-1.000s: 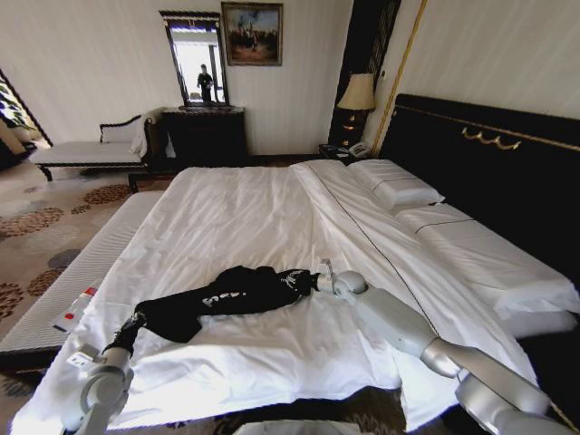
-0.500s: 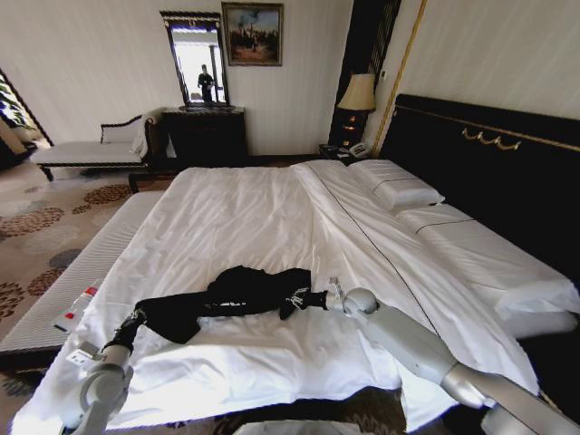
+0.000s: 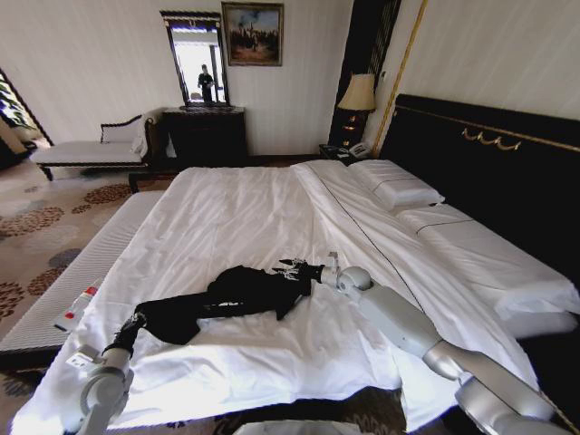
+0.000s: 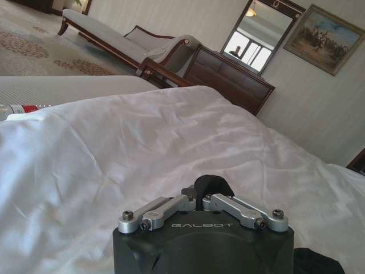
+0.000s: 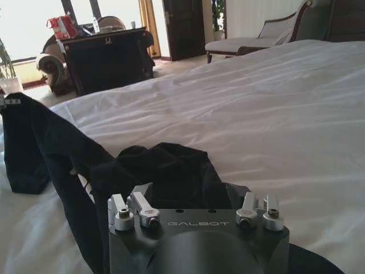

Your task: Fold the clothes on the bed.

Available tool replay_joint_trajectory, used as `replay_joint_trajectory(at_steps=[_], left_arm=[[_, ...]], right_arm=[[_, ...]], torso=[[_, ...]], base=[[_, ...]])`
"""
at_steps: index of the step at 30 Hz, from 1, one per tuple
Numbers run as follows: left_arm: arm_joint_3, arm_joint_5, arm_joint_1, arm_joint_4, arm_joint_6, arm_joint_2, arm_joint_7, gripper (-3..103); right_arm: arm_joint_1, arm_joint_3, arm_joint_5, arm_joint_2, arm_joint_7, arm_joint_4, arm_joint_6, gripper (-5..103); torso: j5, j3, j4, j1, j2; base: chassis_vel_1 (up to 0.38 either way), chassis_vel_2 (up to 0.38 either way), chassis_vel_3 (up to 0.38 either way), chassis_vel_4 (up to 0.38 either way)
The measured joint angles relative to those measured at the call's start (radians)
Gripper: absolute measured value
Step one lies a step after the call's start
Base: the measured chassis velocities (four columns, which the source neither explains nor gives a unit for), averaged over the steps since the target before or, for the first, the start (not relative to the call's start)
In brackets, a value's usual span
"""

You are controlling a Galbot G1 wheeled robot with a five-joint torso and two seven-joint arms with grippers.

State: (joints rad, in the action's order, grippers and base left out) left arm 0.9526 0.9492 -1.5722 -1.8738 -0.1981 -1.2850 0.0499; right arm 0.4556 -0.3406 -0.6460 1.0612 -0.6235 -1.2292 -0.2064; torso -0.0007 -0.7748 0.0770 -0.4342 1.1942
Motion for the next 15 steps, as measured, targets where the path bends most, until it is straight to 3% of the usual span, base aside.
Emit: replay_joint_trajectory(at_steps=[6,7,15], left_arm=[[-0.002,-0.003,0.001,0.000,0.001,-0.003,0.000,0],[-0.003,-0.004,0.002,0.000,0.001,-0.003,0.000,0],[-0.002,-0.004,0.004,0.003,0.002,-0.002,0.000,0]], right_arm=[[-0.055,-0.059,0.099,0.095,-0.043,0.090,-0.012,86],[-0.081,-0.076,0.116,0.131,-0.048,0.130,-0.011,96],[-0.141,-0.098,0.179,0.216,-0.072,0.272,0.011,100]], torso=[[0.0002,0.000,-0.0003,0.000,0.000],[-0.0004,0.000,-0.0003,0.000,0.000],[-0.0002,0.000,-0.0001,0.000,0.000]], base=[[0.000,0.000,0.000,0.000],[0.000,0.000,0.000,0.000],[0.000,0.000,0.000,0.000]])
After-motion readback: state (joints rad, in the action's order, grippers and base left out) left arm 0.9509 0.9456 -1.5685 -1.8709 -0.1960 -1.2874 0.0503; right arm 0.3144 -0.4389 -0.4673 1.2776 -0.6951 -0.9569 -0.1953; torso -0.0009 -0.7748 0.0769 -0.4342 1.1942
